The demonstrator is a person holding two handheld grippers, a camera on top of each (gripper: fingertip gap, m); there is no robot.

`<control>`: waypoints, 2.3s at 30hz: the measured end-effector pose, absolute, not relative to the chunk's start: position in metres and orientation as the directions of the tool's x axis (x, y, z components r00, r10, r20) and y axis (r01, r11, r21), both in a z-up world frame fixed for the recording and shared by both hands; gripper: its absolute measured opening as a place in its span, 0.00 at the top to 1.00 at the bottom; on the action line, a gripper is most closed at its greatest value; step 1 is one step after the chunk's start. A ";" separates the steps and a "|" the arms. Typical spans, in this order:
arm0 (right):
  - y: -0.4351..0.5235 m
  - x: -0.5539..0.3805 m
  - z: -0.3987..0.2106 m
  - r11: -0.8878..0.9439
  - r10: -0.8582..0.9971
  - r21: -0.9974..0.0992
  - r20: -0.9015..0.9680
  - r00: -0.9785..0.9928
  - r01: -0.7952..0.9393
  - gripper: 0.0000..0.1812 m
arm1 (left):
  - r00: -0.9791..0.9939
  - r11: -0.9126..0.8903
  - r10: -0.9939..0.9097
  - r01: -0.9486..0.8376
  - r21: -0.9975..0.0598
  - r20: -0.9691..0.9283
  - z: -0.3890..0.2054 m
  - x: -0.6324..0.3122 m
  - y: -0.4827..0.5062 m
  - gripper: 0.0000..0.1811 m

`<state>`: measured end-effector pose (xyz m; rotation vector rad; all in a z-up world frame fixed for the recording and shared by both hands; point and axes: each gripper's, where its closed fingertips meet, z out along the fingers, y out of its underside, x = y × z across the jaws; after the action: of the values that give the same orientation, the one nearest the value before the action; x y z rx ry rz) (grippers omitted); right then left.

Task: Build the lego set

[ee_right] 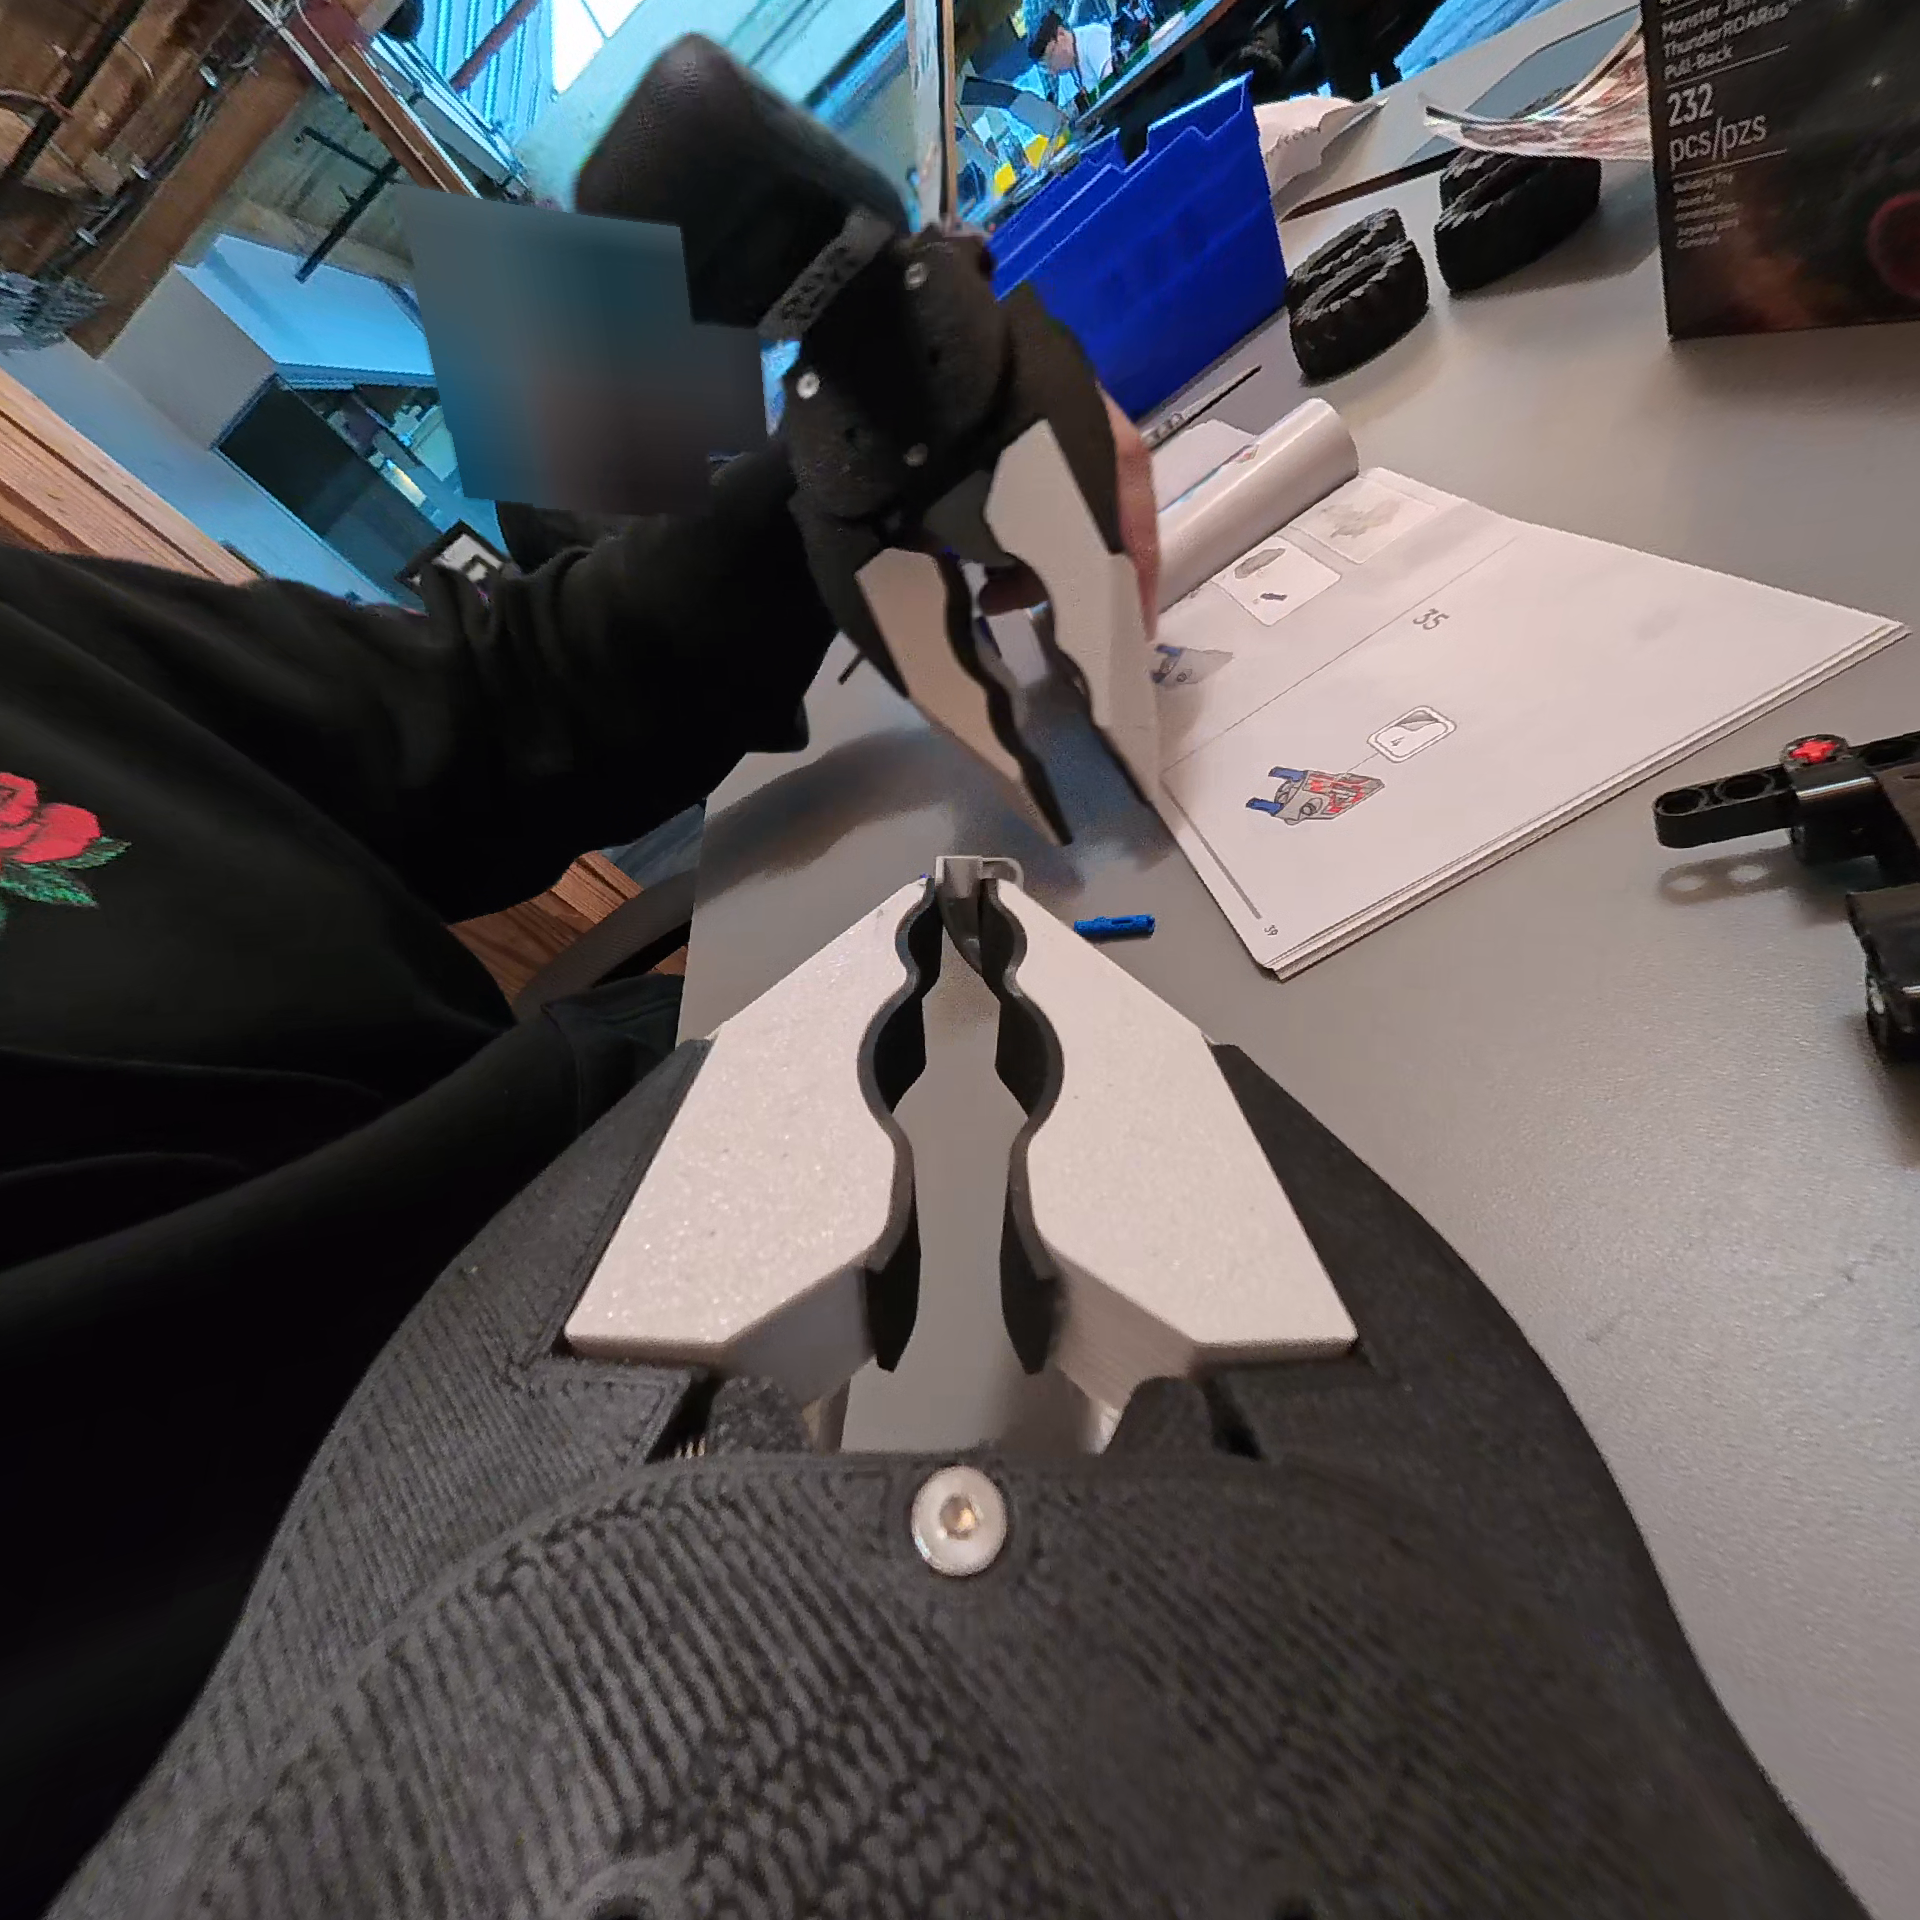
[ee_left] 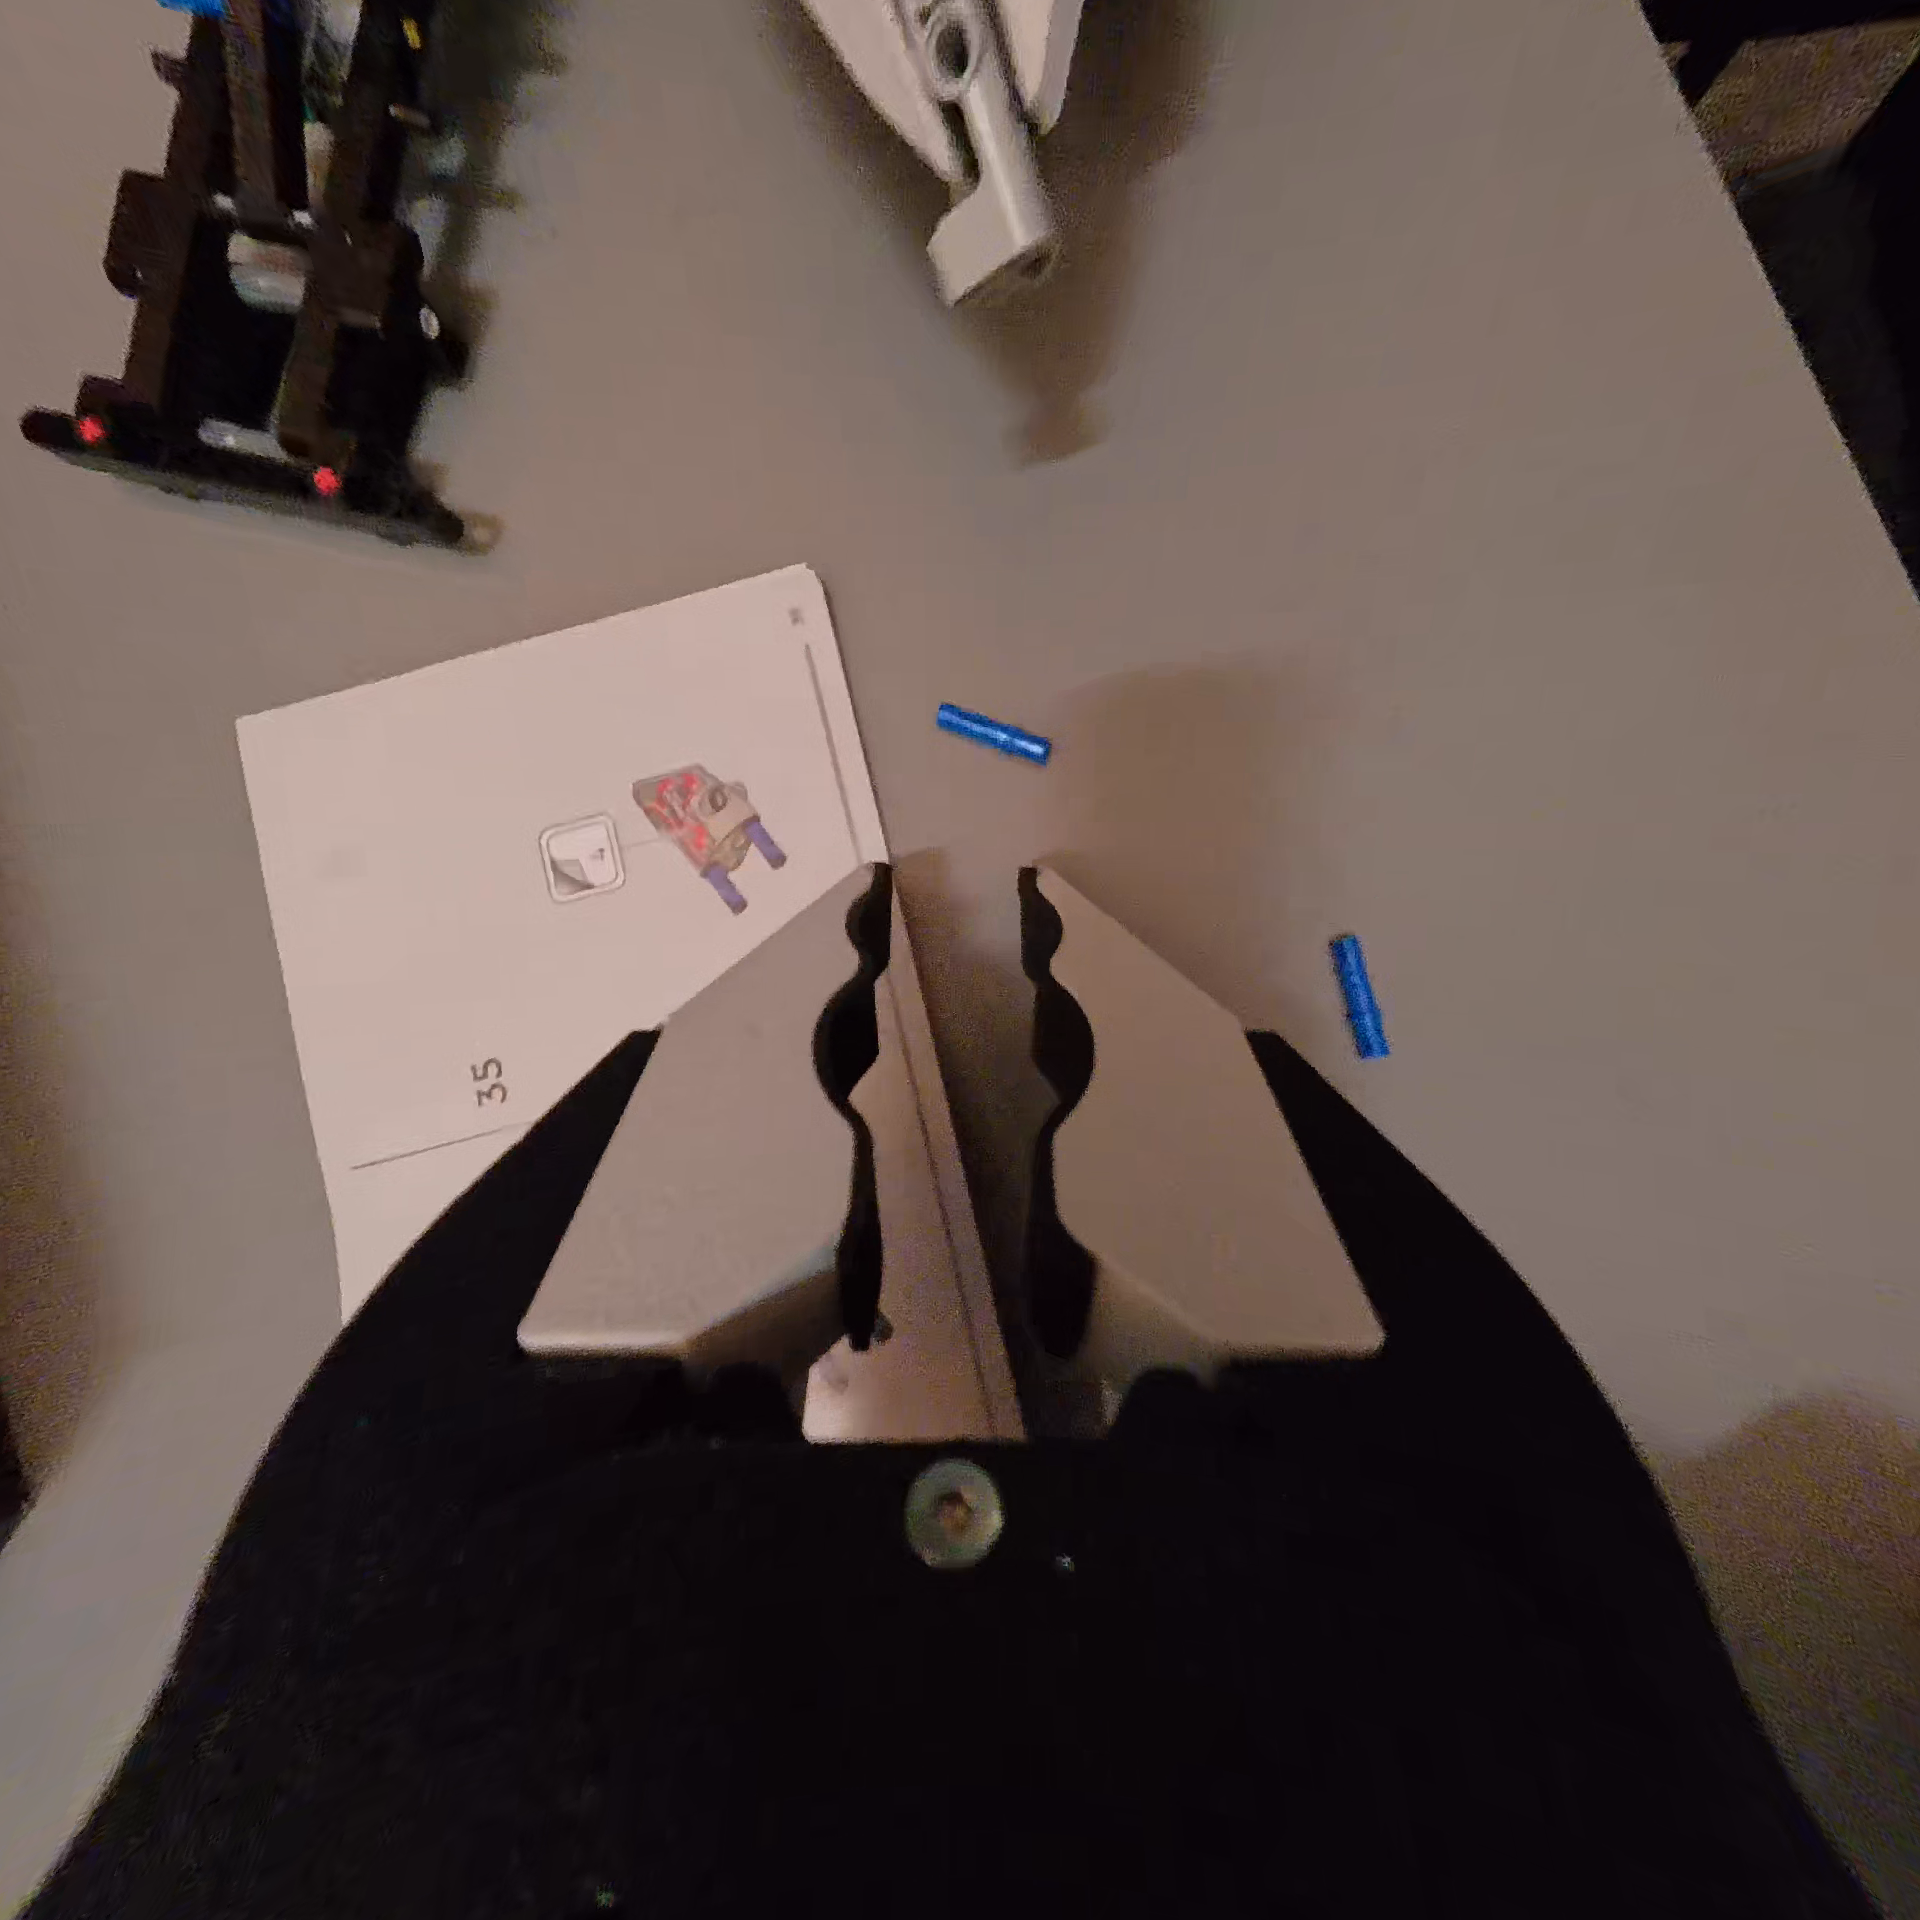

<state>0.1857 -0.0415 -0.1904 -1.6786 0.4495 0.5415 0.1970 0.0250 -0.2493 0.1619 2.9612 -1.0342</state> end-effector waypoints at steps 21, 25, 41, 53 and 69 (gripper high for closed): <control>-0.038 0.186 -0.197 -0.207 -0.030 -0.798 -0.574 0.819 -0.567 0.98 | -0.692 0.487 -0.722 -0.507 -0.712 -0.001 -0.263 0.190 -0.005 0.88; -0.040 0.189 -0.195 -0.183 -0.035 -0.803 -0.572 0.820 -0.568 0.98 | -0.672 0.464 -0.741 -0.493 -0.736 -0.017 -0.264 0.196 -0.002 0.98; -0.032 0.192 -0.209 -0.254 -0.115 -0.786 -0.554 0.824 -0.564 0.97 | -0.752 0.815 -0.384 -0.003 -0.580 -0.536 -0.260 0.191 -0.010 0.99; -0.033 0.197 -0.215 -0.259 -0.148 -0.758 -0.582 0.800 -0.599 0.98 | -0.832 0.715 -0.494 -0.223 -0.663 -0.253 -0.255 0.170 0.049 0.99; -0.028 0.189 -0.223 -0.331 -0.144 -0.753 -0.555 0.819 -0.568 0.98 | -0.860 0.719 -0.498 -0.338 -0.606 -0.111 -0.253 0.156 0.091 0.87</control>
<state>0.1890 -0.0276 -0.2228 -1.8864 0.5363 0.4749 0.1564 0.0915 -0.2527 -0.6608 2.6587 -0.8610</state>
